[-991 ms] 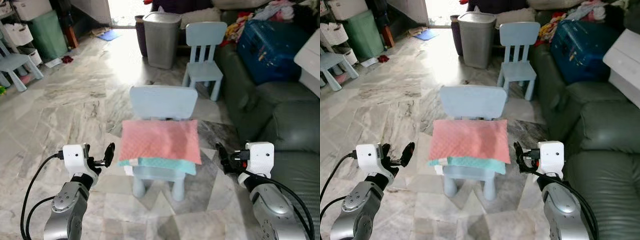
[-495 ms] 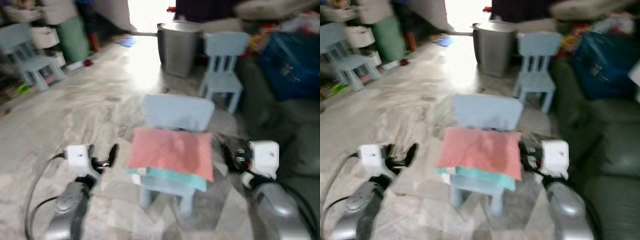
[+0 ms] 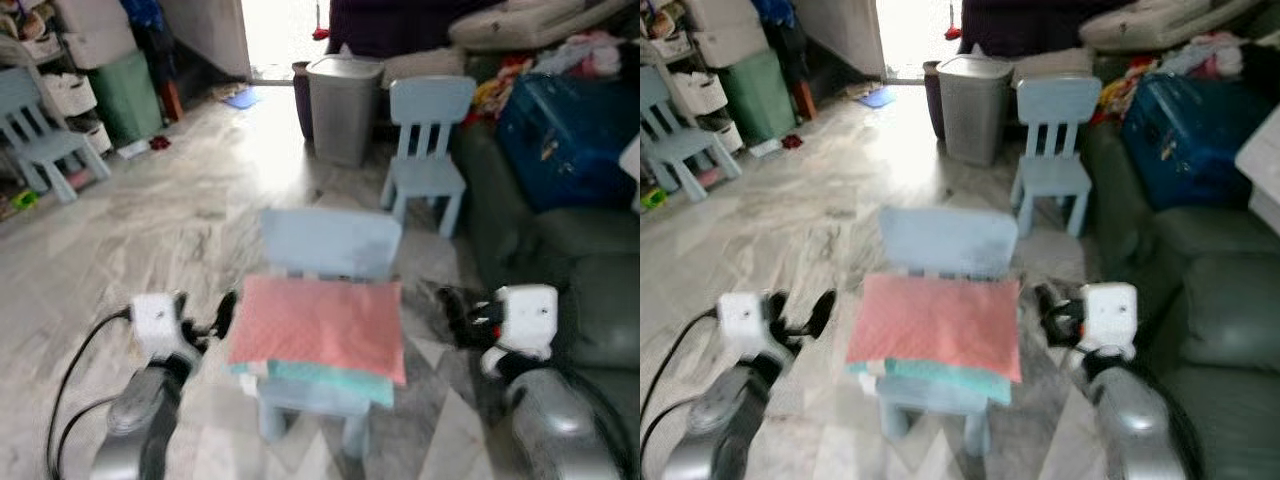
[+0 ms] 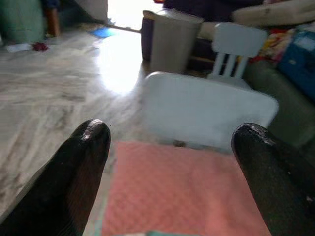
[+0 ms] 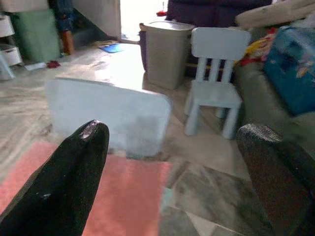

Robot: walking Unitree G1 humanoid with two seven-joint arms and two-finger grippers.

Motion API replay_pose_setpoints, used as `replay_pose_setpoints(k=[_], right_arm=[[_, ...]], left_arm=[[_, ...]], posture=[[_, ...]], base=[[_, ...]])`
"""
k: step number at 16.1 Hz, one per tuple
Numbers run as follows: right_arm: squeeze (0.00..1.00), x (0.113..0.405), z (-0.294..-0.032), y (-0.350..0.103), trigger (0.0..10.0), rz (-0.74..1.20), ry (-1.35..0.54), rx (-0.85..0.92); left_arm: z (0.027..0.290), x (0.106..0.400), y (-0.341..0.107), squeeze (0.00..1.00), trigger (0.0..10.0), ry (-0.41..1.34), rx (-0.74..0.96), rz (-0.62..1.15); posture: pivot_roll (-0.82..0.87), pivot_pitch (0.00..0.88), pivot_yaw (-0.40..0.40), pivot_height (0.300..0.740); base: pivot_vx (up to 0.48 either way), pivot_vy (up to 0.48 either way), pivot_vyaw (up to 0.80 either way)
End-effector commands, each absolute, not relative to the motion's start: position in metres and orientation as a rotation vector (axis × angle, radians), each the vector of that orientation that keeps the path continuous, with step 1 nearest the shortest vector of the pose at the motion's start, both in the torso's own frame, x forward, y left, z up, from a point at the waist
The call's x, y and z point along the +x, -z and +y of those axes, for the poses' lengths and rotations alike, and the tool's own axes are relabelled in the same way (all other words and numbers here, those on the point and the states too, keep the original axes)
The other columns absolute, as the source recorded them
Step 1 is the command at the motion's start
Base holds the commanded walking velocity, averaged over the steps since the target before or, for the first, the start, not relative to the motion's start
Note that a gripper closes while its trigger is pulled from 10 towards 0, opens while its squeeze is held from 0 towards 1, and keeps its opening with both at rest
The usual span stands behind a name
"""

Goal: Move the pillow to the sofa

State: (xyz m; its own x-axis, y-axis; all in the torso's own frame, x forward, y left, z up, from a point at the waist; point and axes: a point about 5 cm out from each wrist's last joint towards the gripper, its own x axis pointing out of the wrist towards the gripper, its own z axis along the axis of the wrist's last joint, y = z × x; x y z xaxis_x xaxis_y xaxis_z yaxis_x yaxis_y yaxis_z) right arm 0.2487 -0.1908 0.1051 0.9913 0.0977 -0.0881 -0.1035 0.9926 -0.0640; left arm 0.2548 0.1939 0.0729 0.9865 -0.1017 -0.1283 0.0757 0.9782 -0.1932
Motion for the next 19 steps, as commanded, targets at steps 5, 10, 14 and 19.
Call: replay_pose_setpoints(k=[5, 10, 14, 19], right_arm=[[0.00, 0.250, -0.190, -0.109, 10.0, 0.068, -0.106, -0.073], [0.00, 0.248, -0.189, -0.108, 10.0, 0.074, -0.110, -0.066], [0.00, 0.247, -0.189, -0.106, 10.0, 0.078, -0.114, -0.057], [0.00, 0.241, -0.186, -0.100, 10.0, 0.101, -0.124, -0.024]], left_arm=[[0.195, 0.256, -0.075, 0.00, 10.0, 0.105, -0.171, 0.134], [0.193, 0.258, -0.068, 0.00, 10.0, 0.092, -0.132, 0.175], [0.198, 0.254, -0.062, 0.00, 10.0, 0.094, -0.154, 0.192], [0.201, 0.238, -0.045, 0.00, 10.0, 0.132, -0.107, 0.255]], posture=[[-0.16, 0.035, 0.022, 0.740], [-0.16, 0.037, 0.023, 0.740], [-0.16, 0.030, 0.026, 0.740], [-0.14, 0.029, 0.024, 0.740]], base=[[0.394, 0.000, 0.00], [0.113, 0.000, 0.00], [0.000, 0.000, 0.00], [0.000, 0.000, 0.00]])
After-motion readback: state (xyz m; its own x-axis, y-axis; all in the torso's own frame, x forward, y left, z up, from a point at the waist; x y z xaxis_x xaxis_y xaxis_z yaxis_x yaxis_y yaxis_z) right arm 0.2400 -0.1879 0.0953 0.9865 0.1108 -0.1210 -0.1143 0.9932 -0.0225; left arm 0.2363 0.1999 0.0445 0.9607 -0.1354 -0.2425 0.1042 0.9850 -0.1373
